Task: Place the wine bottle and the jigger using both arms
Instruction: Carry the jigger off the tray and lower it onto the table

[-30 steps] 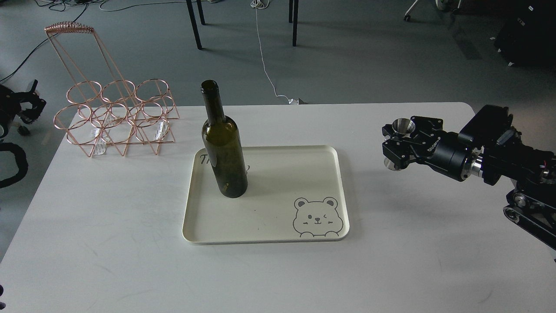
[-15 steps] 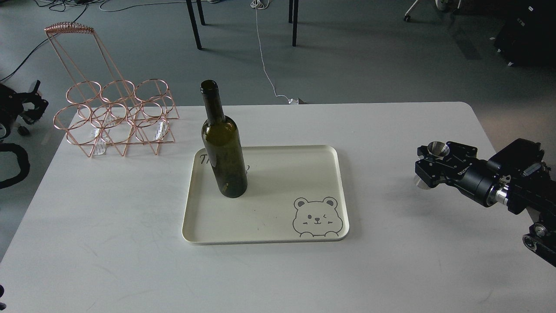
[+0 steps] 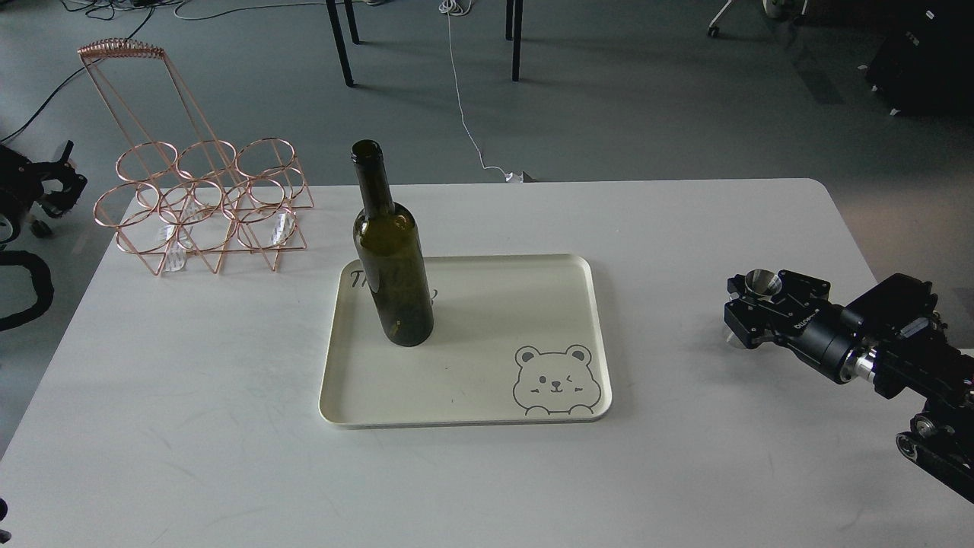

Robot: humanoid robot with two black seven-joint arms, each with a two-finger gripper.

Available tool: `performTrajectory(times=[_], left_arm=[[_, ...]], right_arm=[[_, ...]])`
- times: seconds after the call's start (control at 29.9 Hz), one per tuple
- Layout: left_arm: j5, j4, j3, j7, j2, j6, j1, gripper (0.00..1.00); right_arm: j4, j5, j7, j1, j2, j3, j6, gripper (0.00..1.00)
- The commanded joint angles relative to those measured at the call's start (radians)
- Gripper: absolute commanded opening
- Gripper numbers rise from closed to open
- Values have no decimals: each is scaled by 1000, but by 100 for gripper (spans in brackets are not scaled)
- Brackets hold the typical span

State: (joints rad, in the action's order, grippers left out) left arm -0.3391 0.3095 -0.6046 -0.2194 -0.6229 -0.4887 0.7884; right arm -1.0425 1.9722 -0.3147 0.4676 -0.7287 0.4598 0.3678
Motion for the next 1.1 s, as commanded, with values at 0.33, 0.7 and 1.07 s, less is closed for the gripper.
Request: performTrajectory(times=[0.33,0.7,1.07], left_arm=[[0,0,3,0,-5,0,0,99],[2,2,3,0,-24,0,2,99],[2,3,2,-2,-41,0,2,99]], right_arm=[[-8,-1,-11,-17,0,-3,-1,41],[-37,-3,-11,-40,-20,-1,2,53],[-224,-79,-11,-76,-199,-1,-9,96]])
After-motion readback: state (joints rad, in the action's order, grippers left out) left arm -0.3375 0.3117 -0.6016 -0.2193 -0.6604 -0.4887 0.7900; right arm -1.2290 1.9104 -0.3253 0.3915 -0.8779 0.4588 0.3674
